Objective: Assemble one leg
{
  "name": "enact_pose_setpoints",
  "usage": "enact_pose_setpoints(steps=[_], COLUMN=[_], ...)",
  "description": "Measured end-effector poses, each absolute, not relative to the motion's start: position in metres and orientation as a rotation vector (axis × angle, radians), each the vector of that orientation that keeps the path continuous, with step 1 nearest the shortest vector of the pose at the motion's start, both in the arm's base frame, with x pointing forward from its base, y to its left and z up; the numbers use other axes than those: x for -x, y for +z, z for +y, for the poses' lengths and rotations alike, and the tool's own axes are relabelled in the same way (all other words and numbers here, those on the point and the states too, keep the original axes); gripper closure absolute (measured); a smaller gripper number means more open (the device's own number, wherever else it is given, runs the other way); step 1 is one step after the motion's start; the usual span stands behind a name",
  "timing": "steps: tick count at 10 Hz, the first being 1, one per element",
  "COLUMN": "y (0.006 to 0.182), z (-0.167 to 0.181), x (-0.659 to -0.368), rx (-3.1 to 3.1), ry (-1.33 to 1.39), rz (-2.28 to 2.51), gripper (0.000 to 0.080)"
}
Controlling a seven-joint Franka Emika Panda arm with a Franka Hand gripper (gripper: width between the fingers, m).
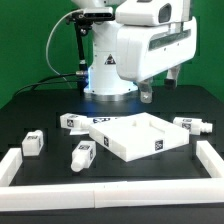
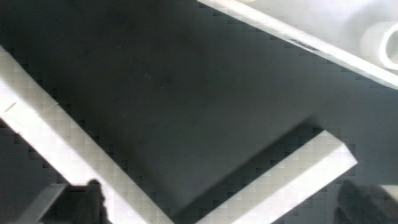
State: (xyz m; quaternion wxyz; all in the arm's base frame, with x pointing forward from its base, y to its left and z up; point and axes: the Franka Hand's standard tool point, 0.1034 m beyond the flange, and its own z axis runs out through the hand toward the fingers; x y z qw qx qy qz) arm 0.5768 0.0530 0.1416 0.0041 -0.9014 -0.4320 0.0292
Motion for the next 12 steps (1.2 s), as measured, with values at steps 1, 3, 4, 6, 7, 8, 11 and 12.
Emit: enact_pose_setpoints(steps=[1,3,4,6,7,8,11,12], y=[0.142,0.142,0.141,0.141,0.138,0.128,0.113,0.112], z=[0.053,0.053,0.053,0.049,0.032,0.019,0.007,0.007], x=[-0.577,-0.577,-0.577,-0.575,-0.564,-0.541,-0.524,-0.523], rx=[2.825,2.825,2.824,2.814,2.809,2.819,2.853,2.852], ry=[0.091,0.091,0.092,0.099,0.117,0.126,0.112,0.115], rz=[-1.354,-1.354,-1.354,-1.372,-1.387,-1.369,-1.287,-1.287], gripper=[0.015,0.015,0.015,0.015,0.015,0.015,0.015,0.015])
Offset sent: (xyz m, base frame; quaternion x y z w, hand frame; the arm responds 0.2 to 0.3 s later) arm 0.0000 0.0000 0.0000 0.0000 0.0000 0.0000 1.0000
